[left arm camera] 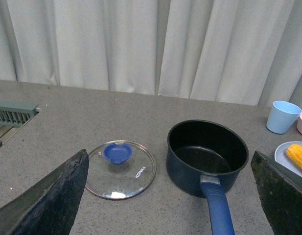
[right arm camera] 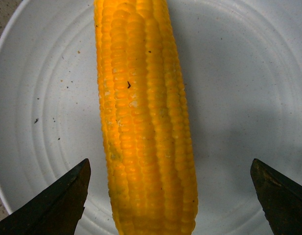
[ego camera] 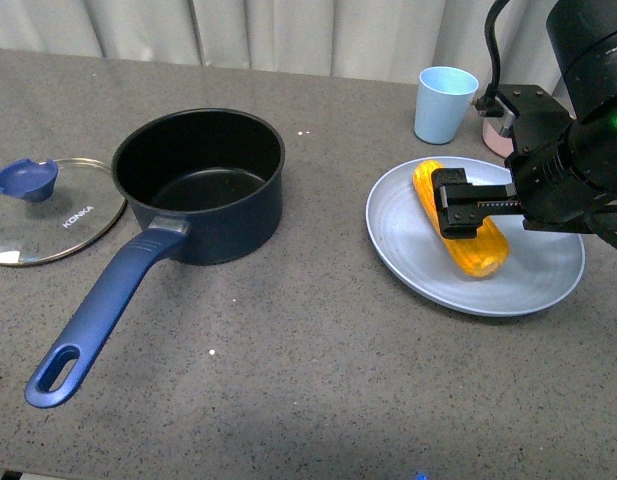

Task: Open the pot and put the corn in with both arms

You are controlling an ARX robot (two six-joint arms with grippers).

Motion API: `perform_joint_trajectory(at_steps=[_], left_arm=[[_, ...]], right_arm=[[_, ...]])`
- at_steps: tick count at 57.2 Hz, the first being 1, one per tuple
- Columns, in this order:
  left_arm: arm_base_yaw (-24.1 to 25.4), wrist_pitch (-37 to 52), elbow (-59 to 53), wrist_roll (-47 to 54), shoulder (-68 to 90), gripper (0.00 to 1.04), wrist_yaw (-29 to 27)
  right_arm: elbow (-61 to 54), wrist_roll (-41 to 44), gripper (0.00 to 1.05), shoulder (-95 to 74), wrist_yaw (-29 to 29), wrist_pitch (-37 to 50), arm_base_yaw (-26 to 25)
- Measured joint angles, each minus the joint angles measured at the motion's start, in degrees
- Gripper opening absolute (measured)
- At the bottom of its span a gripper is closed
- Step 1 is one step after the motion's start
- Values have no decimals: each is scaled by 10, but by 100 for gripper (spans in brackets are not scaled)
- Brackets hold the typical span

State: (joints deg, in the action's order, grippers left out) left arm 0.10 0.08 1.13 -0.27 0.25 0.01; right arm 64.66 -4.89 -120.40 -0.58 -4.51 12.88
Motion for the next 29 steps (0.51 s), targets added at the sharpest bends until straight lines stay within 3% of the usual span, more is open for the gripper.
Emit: perform_joint_trajectory(at_steps=[20,29], left_arm=[[0,0,0,0,0,98,0],[0,0,0,0,0,98,0]], right_arm=[[24,1,93,-21,4,-26,7],[30,3,60,-21,5,-34,7]])
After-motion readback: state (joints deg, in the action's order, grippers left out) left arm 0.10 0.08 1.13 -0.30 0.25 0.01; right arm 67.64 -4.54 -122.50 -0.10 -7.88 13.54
